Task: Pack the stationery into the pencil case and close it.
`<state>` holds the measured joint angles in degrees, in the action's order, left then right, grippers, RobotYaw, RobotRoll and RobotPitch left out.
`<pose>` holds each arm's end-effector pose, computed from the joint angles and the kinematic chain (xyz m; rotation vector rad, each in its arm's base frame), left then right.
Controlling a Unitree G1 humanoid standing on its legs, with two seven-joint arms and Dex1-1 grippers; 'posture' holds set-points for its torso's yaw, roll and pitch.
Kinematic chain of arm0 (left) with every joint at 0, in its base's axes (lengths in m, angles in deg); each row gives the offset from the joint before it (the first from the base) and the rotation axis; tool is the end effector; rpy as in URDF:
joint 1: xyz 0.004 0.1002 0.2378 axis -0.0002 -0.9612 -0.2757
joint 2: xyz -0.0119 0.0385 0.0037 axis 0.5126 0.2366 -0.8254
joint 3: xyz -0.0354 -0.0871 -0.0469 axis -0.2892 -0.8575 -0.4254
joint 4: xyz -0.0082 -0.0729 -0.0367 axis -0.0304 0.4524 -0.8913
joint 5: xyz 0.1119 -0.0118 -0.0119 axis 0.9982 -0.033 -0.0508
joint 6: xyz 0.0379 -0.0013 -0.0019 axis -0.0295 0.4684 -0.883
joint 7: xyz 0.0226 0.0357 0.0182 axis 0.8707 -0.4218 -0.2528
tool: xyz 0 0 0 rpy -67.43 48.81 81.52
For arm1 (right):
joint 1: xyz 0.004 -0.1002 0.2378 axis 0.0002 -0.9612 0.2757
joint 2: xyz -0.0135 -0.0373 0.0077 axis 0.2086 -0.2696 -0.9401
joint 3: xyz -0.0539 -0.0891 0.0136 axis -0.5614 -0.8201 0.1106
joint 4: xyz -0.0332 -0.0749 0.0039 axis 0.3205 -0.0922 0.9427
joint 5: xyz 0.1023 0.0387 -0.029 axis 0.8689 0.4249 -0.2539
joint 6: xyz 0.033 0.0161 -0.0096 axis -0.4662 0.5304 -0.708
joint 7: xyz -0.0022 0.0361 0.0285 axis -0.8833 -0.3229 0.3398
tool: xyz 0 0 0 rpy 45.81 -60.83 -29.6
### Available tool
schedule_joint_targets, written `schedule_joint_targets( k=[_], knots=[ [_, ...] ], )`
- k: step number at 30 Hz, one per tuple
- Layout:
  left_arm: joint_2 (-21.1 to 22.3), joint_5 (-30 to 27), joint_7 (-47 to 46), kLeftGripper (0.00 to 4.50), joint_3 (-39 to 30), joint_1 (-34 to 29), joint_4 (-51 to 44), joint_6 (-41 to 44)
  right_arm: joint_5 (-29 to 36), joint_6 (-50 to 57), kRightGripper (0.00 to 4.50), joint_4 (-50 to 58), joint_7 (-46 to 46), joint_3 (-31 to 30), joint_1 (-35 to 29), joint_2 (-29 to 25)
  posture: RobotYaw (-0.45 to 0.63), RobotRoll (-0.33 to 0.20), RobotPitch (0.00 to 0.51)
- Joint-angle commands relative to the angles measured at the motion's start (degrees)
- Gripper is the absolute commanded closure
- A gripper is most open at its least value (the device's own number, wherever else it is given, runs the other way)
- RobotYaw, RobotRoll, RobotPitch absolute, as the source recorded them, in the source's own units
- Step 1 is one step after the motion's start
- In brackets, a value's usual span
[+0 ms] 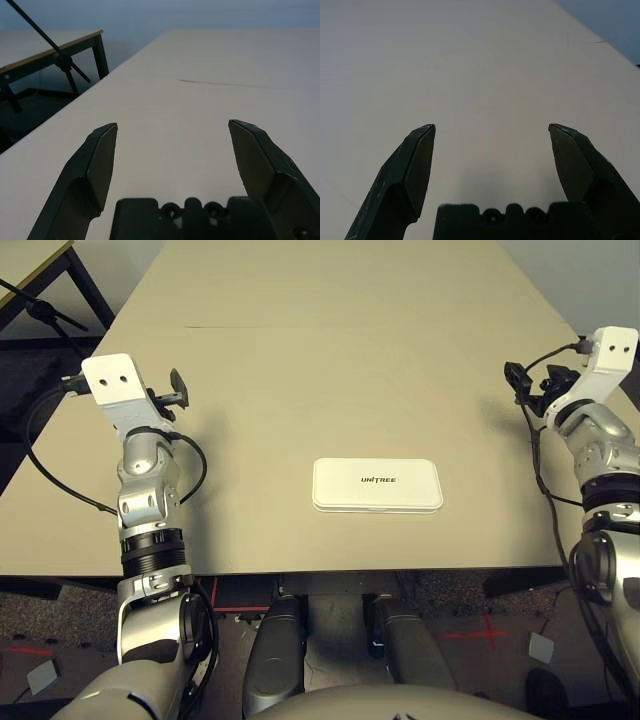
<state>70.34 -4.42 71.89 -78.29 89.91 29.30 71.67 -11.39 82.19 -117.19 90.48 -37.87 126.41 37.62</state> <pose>0.2994 0.2550 0.1412 0.0348 -0.1819 0.3721 0.3331 -0.3128 0.1471 0.0639 -0.0210 -0.0646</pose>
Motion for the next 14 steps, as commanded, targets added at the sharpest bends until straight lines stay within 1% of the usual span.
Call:
schedule_joint_targets(
  k=[1, 8, 14],
  knots=[
    [0.42, -0.94, 0.29, 0.03, 0.52, 0.26, 3.28, -1.64, -1.46, -1.71, 0.0, -1.18, -1.87, 1.44, -2.16, 0.41, -0.01, 0.0, 0.141],
    [1.26, -2.62, 0.37, 0.03, 0.24, 0.6, 5.39, -2.3, -1.93, -1.65, 0.0, 0.6, -1.54, 1.81, -4.02, 1.02, -0.03, 0.0, 0.147],
    [1.05, -3.28, -0.22, 0.03, 0.34, 0.91, 7.09, -2.87, -1.62, -0.42, 0.0, 4.82, -2.59, 2.5, -7.35, 2.83, -0.06, 0.0, 0.152]
  ],
)
